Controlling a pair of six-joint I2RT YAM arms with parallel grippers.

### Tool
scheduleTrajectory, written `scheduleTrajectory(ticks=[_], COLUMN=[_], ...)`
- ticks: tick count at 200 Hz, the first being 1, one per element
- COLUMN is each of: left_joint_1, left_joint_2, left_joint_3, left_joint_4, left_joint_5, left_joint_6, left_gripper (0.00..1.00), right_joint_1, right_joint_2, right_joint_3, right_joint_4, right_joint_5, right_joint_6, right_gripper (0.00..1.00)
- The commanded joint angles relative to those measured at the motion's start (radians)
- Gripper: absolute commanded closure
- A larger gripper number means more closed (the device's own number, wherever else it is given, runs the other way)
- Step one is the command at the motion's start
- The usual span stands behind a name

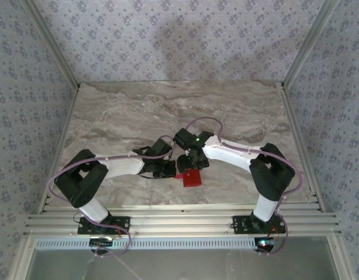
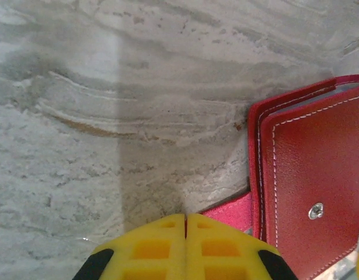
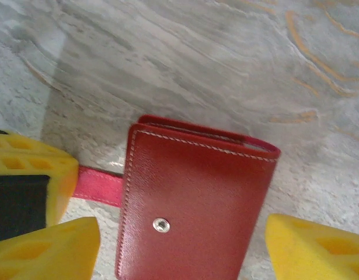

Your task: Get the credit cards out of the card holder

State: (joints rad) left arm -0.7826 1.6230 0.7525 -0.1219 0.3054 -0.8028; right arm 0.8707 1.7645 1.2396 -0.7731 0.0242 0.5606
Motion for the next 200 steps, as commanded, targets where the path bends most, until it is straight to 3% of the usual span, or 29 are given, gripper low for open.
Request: scheduleTrajectory(ticks=[1,96,200], left_joint_1=[0.012,0.046,0.055], left_joint_2=[0.012,0.025,0.019], left_joint_3=[-0.038,-0.105,-0.124], left_joint_4=[0.074,0.171,0.174], left_joint_5=[0.057,0.109,0.106], left_joint_6=[0.013,-0.019,-0.018], left_gripper=[1.0,1.0,1.0], right_joint_1=[0.02,0.025,0.016], right_joint_2=[0.052,0.127,0.034], right_joint_3=[0.048,0.029,-0.013], right_joint_4=[-0.04,-0.012,-0.052], right_joint_5=[0.043,0.041,0.158], right_joint_6=[0.022,0.089,0.125], right_gripper=[0.2,0.18,0.21])
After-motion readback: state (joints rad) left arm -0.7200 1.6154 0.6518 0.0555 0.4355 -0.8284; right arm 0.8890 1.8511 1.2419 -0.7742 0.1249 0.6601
